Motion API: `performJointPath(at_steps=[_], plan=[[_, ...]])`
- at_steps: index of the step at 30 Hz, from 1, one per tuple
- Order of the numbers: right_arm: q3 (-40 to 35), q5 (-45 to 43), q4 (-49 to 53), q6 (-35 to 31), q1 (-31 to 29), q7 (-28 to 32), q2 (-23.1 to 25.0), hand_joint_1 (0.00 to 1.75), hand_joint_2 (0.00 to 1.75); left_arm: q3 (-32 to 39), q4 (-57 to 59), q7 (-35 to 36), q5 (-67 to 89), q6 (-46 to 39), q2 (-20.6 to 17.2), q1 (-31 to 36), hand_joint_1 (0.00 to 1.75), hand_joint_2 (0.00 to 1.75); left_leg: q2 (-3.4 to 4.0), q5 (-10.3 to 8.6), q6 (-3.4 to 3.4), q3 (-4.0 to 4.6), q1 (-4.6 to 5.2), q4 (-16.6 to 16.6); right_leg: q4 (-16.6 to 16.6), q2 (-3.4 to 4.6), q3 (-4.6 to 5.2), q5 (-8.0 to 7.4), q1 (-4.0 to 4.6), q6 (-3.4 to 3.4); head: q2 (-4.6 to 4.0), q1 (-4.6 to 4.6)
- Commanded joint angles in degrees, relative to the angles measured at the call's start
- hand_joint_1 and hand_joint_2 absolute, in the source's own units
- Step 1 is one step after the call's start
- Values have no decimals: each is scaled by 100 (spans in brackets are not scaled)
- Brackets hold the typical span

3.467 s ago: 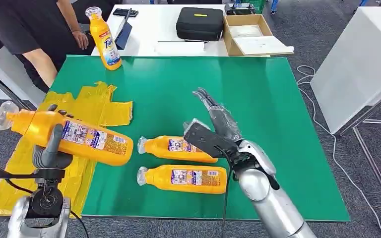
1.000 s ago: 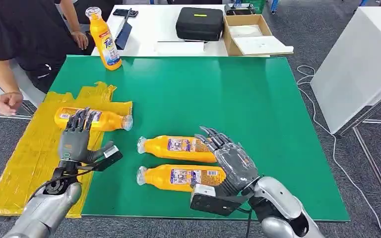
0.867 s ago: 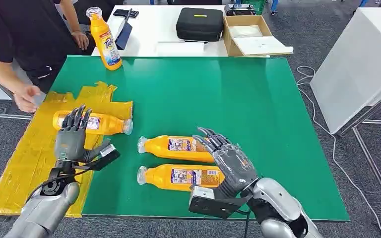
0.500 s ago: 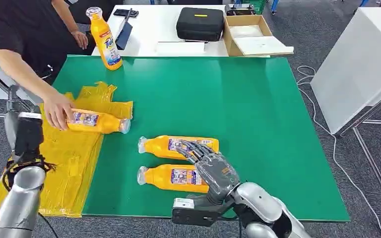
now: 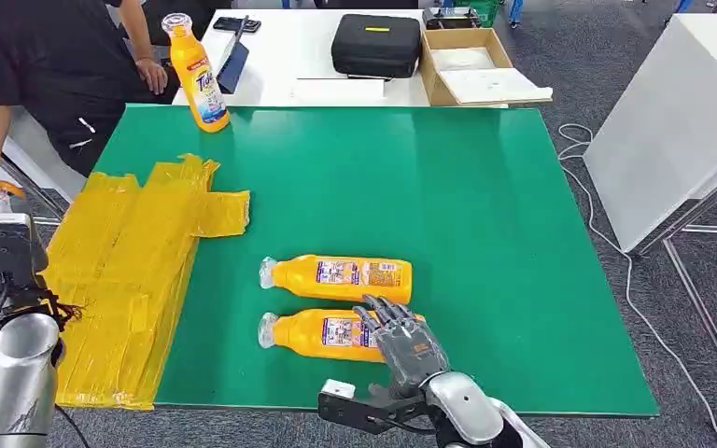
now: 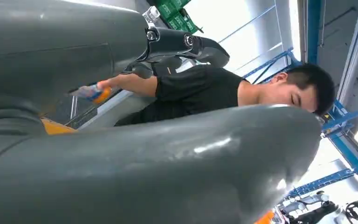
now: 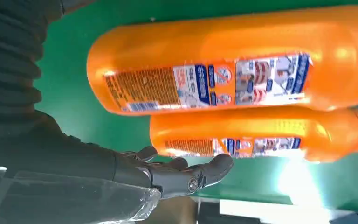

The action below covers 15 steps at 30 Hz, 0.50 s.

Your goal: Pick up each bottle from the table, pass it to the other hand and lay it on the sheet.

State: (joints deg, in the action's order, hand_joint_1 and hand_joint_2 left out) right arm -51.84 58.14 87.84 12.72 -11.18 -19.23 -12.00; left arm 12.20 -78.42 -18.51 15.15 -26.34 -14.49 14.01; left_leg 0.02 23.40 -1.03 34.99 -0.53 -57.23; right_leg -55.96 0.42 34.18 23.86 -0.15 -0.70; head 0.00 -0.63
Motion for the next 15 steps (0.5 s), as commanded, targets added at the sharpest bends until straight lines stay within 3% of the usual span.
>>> performJointPath(at_steps=[1,15], plan=[[17,4,-470,-22,-31,-6,128,0,175,52,247,4,-20,-1,42,132,0,0,-6,1,6,-16,4,6,4,-9,-16,4,-4,2,0,0],[764,593,-725,24,680,-219,477,0,175,-15,491,-4,-55,6,106,385,0,0,-20,1,7,-20,1,6,6,-23,-26,7,-1,2,0,2]])
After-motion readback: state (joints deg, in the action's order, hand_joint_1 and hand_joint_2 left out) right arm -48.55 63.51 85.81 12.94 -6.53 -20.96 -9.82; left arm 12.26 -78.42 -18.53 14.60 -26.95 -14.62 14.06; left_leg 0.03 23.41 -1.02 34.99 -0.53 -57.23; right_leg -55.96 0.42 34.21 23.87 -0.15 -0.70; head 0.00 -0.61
